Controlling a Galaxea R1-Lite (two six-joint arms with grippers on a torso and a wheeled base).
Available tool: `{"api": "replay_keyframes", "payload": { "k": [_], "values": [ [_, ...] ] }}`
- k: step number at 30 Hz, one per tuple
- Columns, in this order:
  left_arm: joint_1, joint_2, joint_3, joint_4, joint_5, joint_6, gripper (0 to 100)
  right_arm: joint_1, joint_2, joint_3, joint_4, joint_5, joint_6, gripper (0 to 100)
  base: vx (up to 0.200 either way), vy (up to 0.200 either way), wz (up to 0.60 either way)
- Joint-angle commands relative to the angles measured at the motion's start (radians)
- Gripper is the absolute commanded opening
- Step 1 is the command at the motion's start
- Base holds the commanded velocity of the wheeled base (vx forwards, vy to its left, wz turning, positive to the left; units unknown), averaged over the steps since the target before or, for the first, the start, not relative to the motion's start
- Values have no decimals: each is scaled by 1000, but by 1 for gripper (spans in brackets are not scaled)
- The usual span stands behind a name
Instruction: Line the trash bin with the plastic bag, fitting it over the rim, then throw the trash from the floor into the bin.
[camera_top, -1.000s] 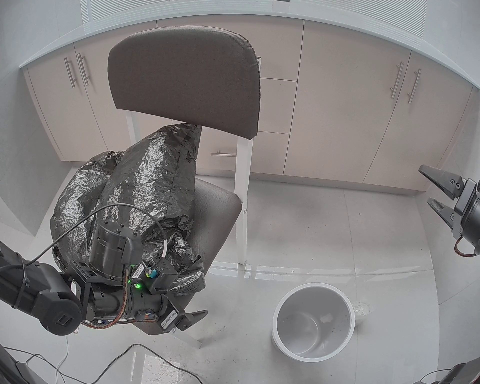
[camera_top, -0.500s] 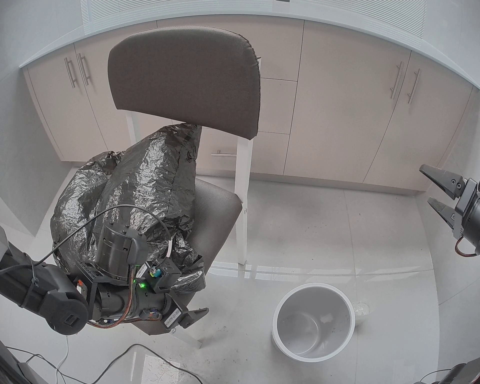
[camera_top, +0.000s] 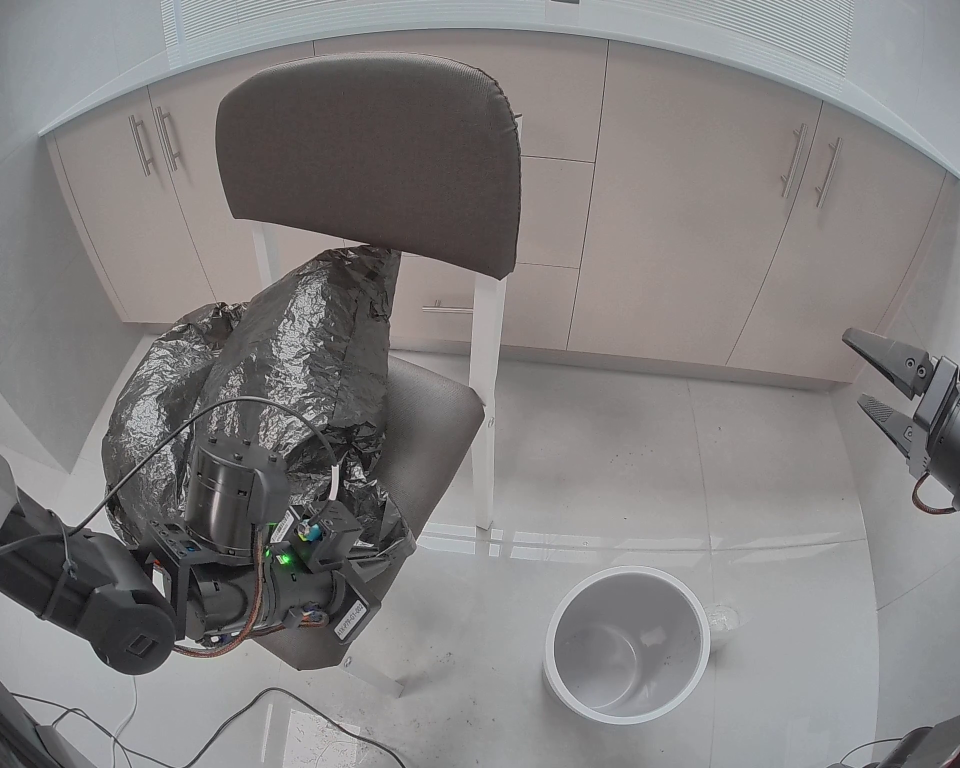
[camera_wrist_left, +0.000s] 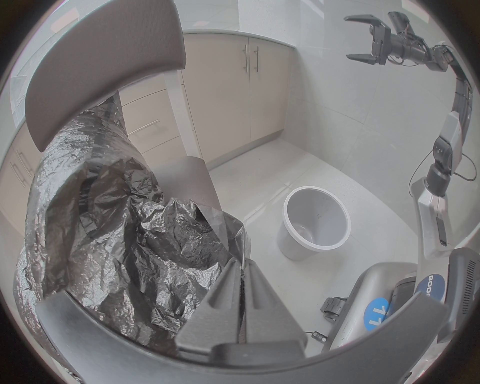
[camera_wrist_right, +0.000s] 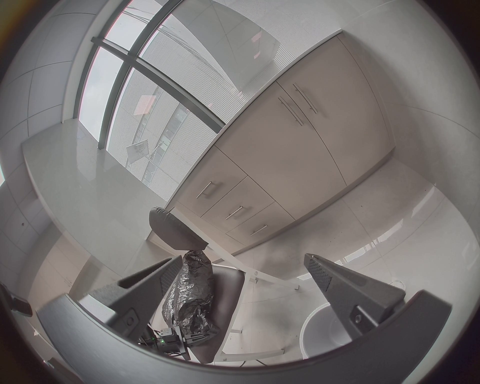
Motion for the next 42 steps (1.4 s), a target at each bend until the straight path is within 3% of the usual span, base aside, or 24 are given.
{"api": "replay_keyframes", "payload": {
  "k": [1, 6, 9, 11, 14, 15, 16, 17, 18, 20, 21, 23, 26, 30, 32, 35, 42],
  "values": [
    [0, -58, 14, -6, -1, -5, 0, 0, 1, 1, -1, 1, 1, 100, 0, 0, 0],
    [10, -113, 31, -9, -6, -23, 0, 0, -6, -1, -1, 1, 1, 100, 0, 0, 0],
    [7, -154, 14, -12, -18, -117, 0, 0, -3, -1, 1, 2, -1, 100, 0, 0, 0],
    [-13, -182, -15, -11, -52, -238, 0, 3, 3, 1, 4, 13, -3, 100, 0, 0, 0],
    [-77, -226, -72, 2, -116, -503, 0, 3, 3, 11, 6, 51, -7, 100, 0, 0, 0],
    [-77, -226, -72, 2, -116, -503, 0, 3, 3, 11, 6, 51, -7, 100, 0, 0, 0],
    [-111, -253, -125, 14, -132, -672, 0, 3, 4, 11, 4, 59, -16, 100, 0, 0, 0],
    [-117, -256, -135, 16, -133, -695, 0, 3, 6, 11, 4, 59, -18, 100, 0, 0, 0],
    [-151, -268, -190, 32, -133, -819, 0, 2, 9, 7, 4, 59, -19, 100, 0, 0, 0],
    [-206, -268, -250, 42, -130, -925, 0, 2, 27, -4, 4, 59, -21, 100, 0, 0, 0],
    [-210, -268, -254, 43, -130, -931, 0, 2, 29, -5, 4, 60, -22, 100, 0, 0, 0],
    [-295, -246, -342, 45, -107, -1011, 0, 10, 79, -38, 4, 59, -68, 100, 0, 0, 0],
    [-368, -185, -432, 55, -24, -1023, 0, 30, 130, -67, 3, 60, -130, 100, 0, 0, 0],
    [-427, -87, -595, 134, 112, -1023, 0, 128, 190, -85, 4, 53, -168, 100, 0, 0, 0],
    [-431, -70, -644, 172, 120, -1026, 0, 149, 202, -87, 4, 53, -170, 100, 0, 0, 0],
    [-433, -16, -836, 307, 120, -1032, 0, 224, 250, -81, 4, 53, -170, 100, 0, 0, 0],
    [-433, 59, -1087, 440, 120, -1052, 0, 290, 319, 4, 3, 56, -182, 100, 0, 0, 0]
  ]
}}
